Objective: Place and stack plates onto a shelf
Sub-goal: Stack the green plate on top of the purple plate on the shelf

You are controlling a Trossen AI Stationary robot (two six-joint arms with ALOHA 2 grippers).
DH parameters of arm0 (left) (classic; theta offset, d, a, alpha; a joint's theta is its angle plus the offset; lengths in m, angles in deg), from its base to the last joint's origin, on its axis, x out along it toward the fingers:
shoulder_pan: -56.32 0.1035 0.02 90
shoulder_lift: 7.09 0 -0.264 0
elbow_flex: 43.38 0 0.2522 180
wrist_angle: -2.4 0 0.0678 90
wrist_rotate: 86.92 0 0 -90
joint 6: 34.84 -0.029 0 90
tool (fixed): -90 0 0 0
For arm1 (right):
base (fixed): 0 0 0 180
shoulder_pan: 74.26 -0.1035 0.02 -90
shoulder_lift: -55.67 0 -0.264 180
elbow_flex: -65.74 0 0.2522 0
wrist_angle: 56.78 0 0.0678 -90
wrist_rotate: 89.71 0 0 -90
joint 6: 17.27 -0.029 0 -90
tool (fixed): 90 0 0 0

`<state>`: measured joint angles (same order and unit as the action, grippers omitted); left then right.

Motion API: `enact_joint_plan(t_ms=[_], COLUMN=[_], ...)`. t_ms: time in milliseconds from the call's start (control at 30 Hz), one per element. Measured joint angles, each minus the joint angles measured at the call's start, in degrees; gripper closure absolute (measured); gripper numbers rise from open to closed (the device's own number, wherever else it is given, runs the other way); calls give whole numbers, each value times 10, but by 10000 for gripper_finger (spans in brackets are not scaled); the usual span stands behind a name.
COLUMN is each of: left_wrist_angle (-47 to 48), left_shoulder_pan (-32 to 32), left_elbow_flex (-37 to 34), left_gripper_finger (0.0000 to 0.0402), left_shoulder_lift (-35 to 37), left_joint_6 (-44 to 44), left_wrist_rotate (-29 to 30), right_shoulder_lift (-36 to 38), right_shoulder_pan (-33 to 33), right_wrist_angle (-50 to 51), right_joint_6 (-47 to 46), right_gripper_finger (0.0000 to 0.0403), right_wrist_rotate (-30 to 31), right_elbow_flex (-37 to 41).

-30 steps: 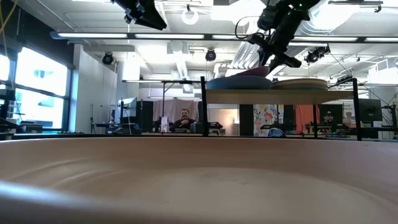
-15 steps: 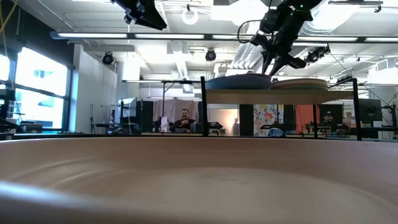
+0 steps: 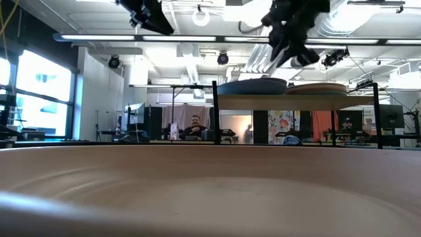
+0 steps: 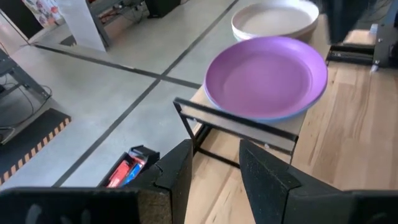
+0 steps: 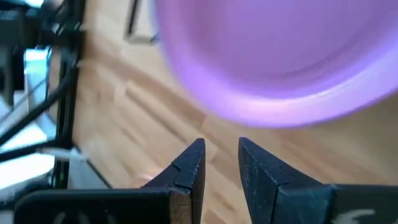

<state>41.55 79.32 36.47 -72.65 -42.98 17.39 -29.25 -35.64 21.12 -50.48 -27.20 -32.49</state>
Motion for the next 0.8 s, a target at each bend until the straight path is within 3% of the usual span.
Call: enact_joint_plan(t_ms=[267,667,800], left_wrist_angle=[10,60,71], left_shoulder_pan=[0,-1,-2], left_elbow_flex=[0,0,0], left_gripper_finger=[280,280,280], left_shoulder_lift=[0,0,0], left_joint_6=[-29,-26,1], left_wrist_rotate=[0,-4,-36], right_shoulder_lift=[33,23,20], right_shoulder_pan=[-138,-339,-388], right_wrist_angle=[-1,-3,1], right_joint_6=[-33,-80,-100], right_gripper_finger=[327,327,327], right_wrist_rotate=[23,121,174], right_elbow_flex=[0,-1,-1])
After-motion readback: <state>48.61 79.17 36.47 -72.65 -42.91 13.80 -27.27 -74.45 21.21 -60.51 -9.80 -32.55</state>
